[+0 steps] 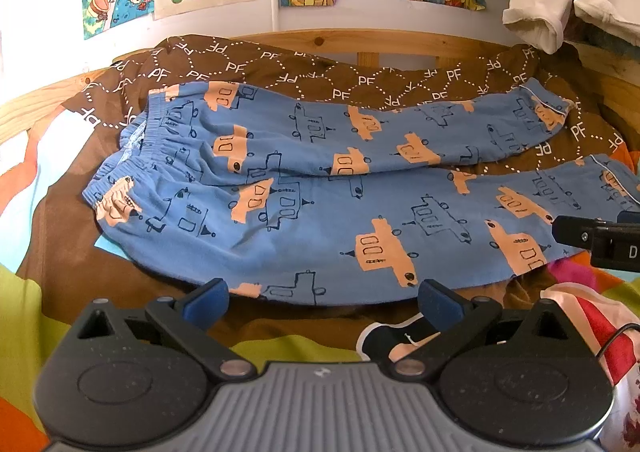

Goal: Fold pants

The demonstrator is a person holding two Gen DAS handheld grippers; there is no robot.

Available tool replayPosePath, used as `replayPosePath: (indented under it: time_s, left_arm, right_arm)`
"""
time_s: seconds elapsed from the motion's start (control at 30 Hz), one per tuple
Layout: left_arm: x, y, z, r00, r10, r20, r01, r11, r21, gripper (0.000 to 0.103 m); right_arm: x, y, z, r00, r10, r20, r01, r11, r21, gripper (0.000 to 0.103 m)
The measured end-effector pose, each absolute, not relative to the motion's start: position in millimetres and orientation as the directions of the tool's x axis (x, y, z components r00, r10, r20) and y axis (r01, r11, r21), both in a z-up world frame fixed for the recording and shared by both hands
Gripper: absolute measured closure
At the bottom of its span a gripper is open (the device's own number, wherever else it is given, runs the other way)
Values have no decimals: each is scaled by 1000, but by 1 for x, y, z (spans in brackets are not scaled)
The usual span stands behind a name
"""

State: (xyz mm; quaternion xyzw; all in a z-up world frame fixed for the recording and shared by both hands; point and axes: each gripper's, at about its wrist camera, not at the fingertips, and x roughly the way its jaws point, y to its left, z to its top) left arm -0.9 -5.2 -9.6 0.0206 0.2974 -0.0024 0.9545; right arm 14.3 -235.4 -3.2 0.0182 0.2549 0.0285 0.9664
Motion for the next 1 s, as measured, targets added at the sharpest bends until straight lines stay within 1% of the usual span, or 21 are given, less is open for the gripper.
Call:
replayPosePath:
  time_s: [0.37,0.53,0.67,0.73,0.83,0.93,1.0]
  left_arm:
    - [5,-6,-12,817,37,-576,-2,998,62,0]
    - [20,-3,-6,814,58,-578,-26,998,64,0]
    - [38,1,4,823,34,-566,-10,999,46,0]
    - [53,4,8,811,16,-584,-1,1000,26,0]
    - [76,14,14,788,-29,-614,8,999,-37,0]
    - [99,23,26,789,-53,-612,8,997,-75,0]
    - [116,27,39,803,-73,-592,32,996,-80,0]
  right_arm:
    - [17,-234,-4,862,73,-502,-53,997,55,1]
    - [19,-233,0,873,63,-483,-54,998,33,1]
    - [27,-239,6,876,72,-478,-63,997,35,1]
    - [32,-242,9,877,56,-477,-53,998,20,1]
    - [44,-249,15,875,53,-481,-64,998,-7,1]
    - [59,-255,21,874,70,-482,-100,994,-38,1]
    - [77,-260,25,863,101,-494,-166,982,-89,1]
